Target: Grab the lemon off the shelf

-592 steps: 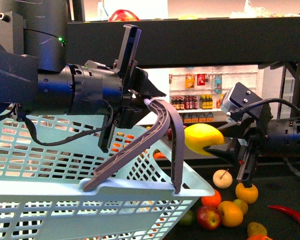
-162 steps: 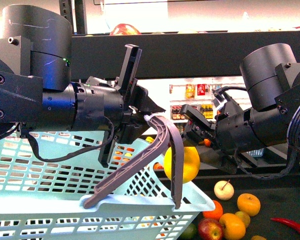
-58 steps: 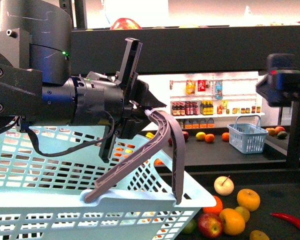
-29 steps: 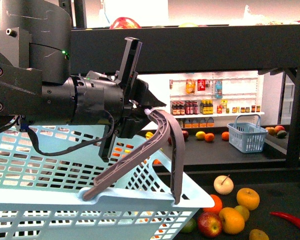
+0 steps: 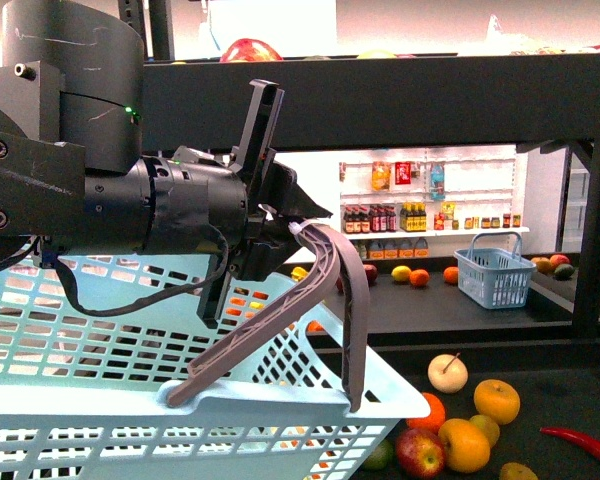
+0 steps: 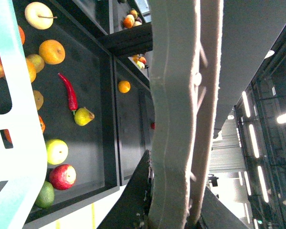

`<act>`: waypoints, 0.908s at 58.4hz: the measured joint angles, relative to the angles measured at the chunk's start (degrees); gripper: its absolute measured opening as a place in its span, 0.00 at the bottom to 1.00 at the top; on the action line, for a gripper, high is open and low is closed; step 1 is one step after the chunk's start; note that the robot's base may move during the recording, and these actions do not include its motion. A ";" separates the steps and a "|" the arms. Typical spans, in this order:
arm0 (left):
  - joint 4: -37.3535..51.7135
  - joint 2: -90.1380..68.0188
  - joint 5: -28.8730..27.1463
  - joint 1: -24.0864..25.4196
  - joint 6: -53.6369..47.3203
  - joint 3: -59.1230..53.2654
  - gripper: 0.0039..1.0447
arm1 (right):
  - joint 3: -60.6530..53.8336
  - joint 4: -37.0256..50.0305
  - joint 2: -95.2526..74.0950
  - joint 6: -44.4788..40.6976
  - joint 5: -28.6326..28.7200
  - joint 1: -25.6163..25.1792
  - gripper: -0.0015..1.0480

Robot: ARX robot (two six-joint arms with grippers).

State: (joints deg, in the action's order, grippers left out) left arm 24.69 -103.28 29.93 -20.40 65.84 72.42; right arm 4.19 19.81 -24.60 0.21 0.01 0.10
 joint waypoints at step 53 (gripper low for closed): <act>0.00 -0.02 -0.07 0.00 -0.02 0.00 0.09 | -3.34 -19.50 24.17 -0.04 -0.02 0.00 0.03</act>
State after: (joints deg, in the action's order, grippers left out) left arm 24.69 -103.31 29.87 -20.40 65.82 72.42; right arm 0.84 0.32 -0.43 0.16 -0.01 0.10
